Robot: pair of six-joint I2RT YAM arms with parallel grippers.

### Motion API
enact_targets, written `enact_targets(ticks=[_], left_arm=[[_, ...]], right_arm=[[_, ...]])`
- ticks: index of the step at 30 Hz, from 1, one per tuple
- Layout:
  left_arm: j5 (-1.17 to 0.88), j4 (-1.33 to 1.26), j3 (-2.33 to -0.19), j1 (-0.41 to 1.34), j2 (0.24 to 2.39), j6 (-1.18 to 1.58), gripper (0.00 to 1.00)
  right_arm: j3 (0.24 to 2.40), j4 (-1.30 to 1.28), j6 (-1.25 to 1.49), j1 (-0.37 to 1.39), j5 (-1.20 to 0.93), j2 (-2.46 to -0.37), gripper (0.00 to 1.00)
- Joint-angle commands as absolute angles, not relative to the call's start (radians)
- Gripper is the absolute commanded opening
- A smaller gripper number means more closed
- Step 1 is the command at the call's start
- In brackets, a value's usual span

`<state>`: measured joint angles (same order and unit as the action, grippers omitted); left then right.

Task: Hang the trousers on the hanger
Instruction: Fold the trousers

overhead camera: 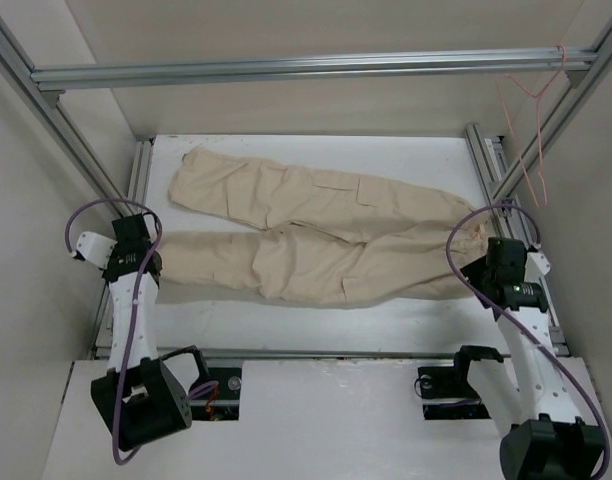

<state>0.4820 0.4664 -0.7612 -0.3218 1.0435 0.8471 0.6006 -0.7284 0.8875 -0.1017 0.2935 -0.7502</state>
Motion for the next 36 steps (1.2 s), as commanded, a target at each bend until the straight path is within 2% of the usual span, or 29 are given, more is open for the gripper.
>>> enact_targets(ticks=[1, 10, 16, 20, 22, 24, 28, 30, 32, 35, 36], left_arm=[[0.574, 0.62, -0.831, -0.315, 0.986, 0.844, 0.03], [0.603, 0.505, -1.017, -0.271, 1.137, 0.868, 0.03], [0.586, 0.497, -0.974, -0.263, 1.164, 0.882, 0.03], [0.577, 0.503, -0.982, -0.274, 1.173, 0.884, 0.03], [0.574, 0.514, -0.988, -0.3, 1.167, 0.882, 0.03], [0.572, 0.528, -0.999, -0.33, 1.158, 0.879, 0.03], [0.572, 0.557, -1.041, -0.386, 1.175, 0.874, 0.03], [0.572, 0.571, -1.068, -0.401, 1.196, 0.873, 0.03], [0.571, 0.575, -1.084, -0.407, 1.218, 0.87, 0.03], [0.558, 0.569, -1.08, -0.4, 1.25, 0.874, 0.03], [0.552, 0.562, -1.069, -0.389, 1.25, 0.876, 0.03]], right_arm=[[0.614, -0.793, 0.903, -0.119, 0.346, -0.8, 0.61], [0.647, -0.744, 0.896, -0.239, 0.368, -0.975, 0.58], [0.62, -0.608, 0.957, -0.166, 0.316, -1.149, 0.57], [0.615, -0.577, 0.962, -0.165, 0.284, -1.184, 0.27], [0.618, -0.621, 0.96, -0.163, 0.29, -1.129, 0.18], [0.609, -0.679, 0.966, -0.171, 0.295, -1.03, 0.12], [0.575, -0.819, 0.977, -0.22, 0.25, -0.809, 0.06], [0.589, -0.876, 1.006, -0.188, 0.25, -0.764, 0.03], [0.6, -0.893, 1.04, -0.147, 0.241, -0.739, 0.04], [0.562, -0.763, 0.976, -0.154, 0.198, -0.803, 0.2], [0.551, -0.711, 0.957, -0.166, 0.164, -0.84, 0.3]])
